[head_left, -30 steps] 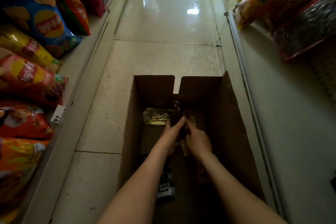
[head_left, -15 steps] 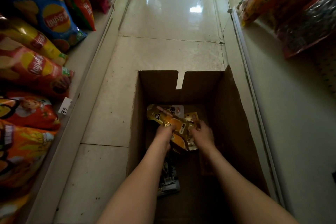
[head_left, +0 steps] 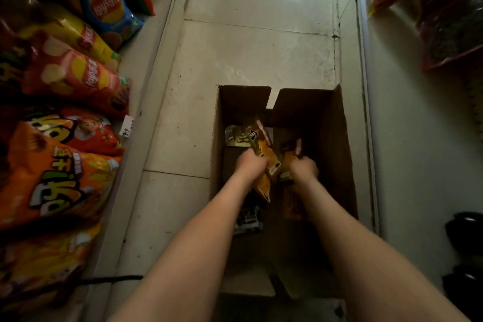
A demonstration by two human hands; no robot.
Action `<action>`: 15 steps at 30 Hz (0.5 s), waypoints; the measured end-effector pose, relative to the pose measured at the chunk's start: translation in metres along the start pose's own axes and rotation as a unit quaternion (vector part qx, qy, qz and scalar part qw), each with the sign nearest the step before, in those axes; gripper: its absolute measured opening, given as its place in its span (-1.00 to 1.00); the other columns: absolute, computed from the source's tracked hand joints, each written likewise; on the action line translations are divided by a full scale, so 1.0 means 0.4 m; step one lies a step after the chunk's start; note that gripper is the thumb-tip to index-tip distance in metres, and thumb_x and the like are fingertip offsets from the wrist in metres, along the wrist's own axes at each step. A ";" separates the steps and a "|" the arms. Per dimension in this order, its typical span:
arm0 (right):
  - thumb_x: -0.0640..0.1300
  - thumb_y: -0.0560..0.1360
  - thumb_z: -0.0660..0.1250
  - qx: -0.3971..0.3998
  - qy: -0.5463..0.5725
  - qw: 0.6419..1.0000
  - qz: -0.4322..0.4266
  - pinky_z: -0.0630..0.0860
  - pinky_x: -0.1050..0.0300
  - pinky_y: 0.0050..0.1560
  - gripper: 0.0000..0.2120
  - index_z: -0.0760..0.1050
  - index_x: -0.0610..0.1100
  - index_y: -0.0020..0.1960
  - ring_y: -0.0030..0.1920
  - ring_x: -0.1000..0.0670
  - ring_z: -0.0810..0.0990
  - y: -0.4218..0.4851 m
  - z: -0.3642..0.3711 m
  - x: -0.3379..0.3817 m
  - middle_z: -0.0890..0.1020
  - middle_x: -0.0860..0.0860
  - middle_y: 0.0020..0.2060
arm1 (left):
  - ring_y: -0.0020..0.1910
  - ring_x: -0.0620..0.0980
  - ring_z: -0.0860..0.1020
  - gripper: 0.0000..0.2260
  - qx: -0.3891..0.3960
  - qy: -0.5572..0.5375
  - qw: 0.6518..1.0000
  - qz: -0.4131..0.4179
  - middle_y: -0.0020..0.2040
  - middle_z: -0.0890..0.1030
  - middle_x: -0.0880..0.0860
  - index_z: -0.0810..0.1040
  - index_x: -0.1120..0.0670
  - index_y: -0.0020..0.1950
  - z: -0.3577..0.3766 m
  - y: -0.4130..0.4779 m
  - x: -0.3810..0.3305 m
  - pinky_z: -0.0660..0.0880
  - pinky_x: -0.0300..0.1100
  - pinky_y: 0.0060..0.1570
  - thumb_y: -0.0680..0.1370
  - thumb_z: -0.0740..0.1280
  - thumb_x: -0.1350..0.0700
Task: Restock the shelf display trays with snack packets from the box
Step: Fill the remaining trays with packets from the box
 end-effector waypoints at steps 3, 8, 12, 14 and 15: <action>-0.12 0.59 0.21 -0.002 0.040 0.999 -0.019 0.58 -0.05 0.03 -0.94 0.46 -0.02 0.01 -0.05 -0.05 0.60 -0.144 -0.084 0.074 0.60 -0.05 -0.01 | 0.07 0.08 0.56 -0.83 -0.016 -0.062 0.997 -0.034 0.01 0.53 0.04 0.44 0.08 0.12 -0.031 -0.127 -0.047 0.51 -0.07 0.05 0.57 0.32 0.10; -0.19 0.60 0.20 0.026 0.158 0.987 -0.033 0.57 -0.03 -0.04 -0.84 0.44 0.04 0.09 -0.05 -0.02 0.61 -0.397 -0.266 0.183 0.59 0.00 -0.03 | 0.01 0.12 0.58 -0.70 0.008 -0.174 0.982 -0.077 0.02 0.56 0.08 0.41 0.11 0.24 -0.093 -0.368 -0.173 0.55 -0.01 0.01 0.54 0.37 0.13; -0.28 0.57 0.22 0.059 0.203 0.977 -0.023 0.59 -0.08 -0.01 -0.61 0.35 0.01 0.35 0.05 -0.10 0.62 -0.585 -0.389 0.248 0.58 -0.05 0.09 | 0.07 0.14 0.59 -0.77 0.072 -0.162 0.982 -0.070 -0.02 0.59 0.06 0.42 0.07 0.21 -0.144 -0.564 -0.285 0.52 0.06 0.08 0.57 0.32 0.14; -0.32 0.57 0.21 0.076 0.214 0.973 -0.028 0.59 0.04 -0.14 -0.66 0.38 -0.01 0.27 0.01 -0.07 0.63 -0.709 -0.459 0.310 0.59 -0.06 0.06 | 0.02 0.13 0.59 -0.86 0.086 -0.147 0.983 -0.073 -0.03 0.59 0.07 0.41 0.03 0.13 -0.175 -0.689 -0.355 0.51 0.06 0.04 0.59 0.30 0.16; -0.34 0.56 0.20 0.085 0.224 0.970 -0.030 0.57 0.08 -0.19 -0.67 0.39 -0.04 0.24 -0.02 -0.05 0.63 -0.759 -0.487 0.335 0.59 -0.07 0.04 | -0.01 0.12 0.59 -0.87 0.095 -0.140 0.983 -0.077 -0.02 0.60 0.08 0.41 0.04 0.11 -0.189 -0.747 -0.385 0.53 0.06 0.04 0.59 0.30 0.15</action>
Point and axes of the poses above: each hand's wrist, its own y-axis towards the middle knuckle, its own z-axis out of the palm, x = y × z, the point moved 4 cm from there along y, towards the middle knuckle
